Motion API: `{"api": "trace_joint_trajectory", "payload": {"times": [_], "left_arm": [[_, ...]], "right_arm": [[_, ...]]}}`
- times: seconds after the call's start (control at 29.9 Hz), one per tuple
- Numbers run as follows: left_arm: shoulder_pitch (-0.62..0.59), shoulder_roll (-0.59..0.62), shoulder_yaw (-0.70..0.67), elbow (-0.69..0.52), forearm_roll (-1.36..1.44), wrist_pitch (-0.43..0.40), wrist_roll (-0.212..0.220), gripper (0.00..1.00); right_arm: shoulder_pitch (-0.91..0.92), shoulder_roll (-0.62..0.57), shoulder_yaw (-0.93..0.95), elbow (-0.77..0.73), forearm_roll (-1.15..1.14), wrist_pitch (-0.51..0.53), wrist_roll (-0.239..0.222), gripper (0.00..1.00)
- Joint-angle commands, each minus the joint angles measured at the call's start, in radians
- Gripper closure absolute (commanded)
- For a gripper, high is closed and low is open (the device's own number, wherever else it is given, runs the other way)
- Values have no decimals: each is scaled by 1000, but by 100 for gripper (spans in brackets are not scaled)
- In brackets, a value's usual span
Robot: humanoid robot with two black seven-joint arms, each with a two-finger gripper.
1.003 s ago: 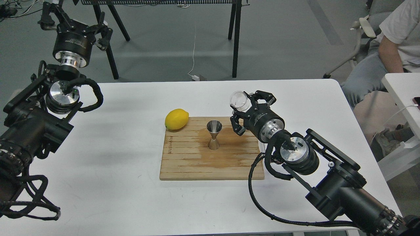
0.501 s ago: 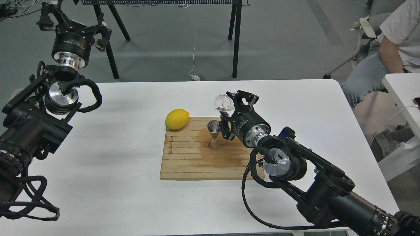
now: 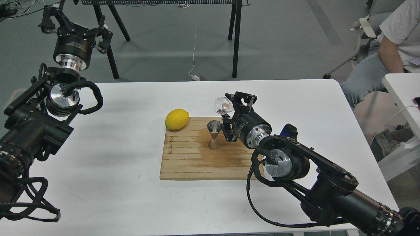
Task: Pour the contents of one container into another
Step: 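Carry the glass with the right gripper above the jigger, then tilt the glass with the right gripper to pour into the jigger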
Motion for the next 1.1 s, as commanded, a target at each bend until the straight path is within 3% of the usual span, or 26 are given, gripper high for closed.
{"api": "trace_joint_trajectory", "payload": {"times": [0.0,1.07], "left_arm": [[0,-3,0,1,1,0,0,0],[5,-5,-2,1,1,-1,-1,0]], "right_arm": [[6,-3,-28,-3,-57,0,0,63],[94,-29,-196,-55,-286,0,5,63]]}}
